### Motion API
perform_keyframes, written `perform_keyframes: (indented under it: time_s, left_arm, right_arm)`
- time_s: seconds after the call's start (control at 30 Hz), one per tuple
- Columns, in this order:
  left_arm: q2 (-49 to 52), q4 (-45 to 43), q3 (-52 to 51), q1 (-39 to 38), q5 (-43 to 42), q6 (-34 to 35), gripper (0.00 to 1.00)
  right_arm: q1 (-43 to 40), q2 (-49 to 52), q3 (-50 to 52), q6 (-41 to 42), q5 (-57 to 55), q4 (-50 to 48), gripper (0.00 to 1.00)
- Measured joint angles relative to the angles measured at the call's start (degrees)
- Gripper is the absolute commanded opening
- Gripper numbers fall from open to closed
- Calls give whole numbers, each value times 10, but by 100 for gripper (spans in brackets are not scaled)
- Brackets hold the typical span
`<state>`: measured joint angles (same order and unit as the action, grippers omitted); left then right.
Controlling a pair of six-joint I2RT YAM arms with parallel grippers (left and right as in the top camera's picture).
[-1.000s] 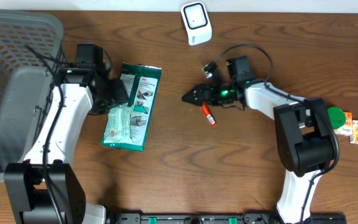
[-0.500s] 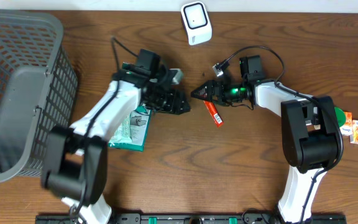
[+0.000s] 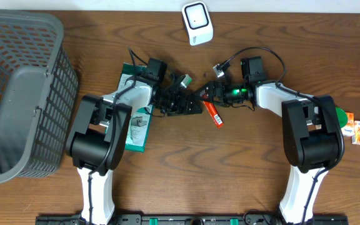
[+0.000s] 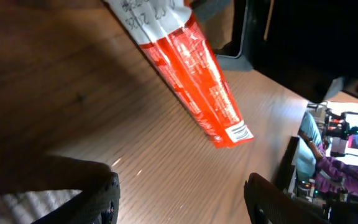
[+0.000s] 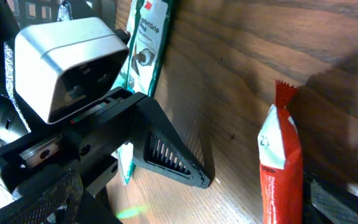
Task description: Scan the item barcode
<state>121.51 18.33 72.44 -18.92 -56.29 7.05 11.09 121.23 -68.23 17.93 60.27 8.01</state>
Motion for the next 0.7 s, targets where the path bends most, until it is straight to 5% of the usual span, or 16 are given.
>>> perform_keyframes:
  time_s: [0.7]
  left_arm:
    - [2, -63, -4, -3, -16, 46, 66]
  right_arm:
    - [-12, 3, 1, 20, 136, -79, 99]
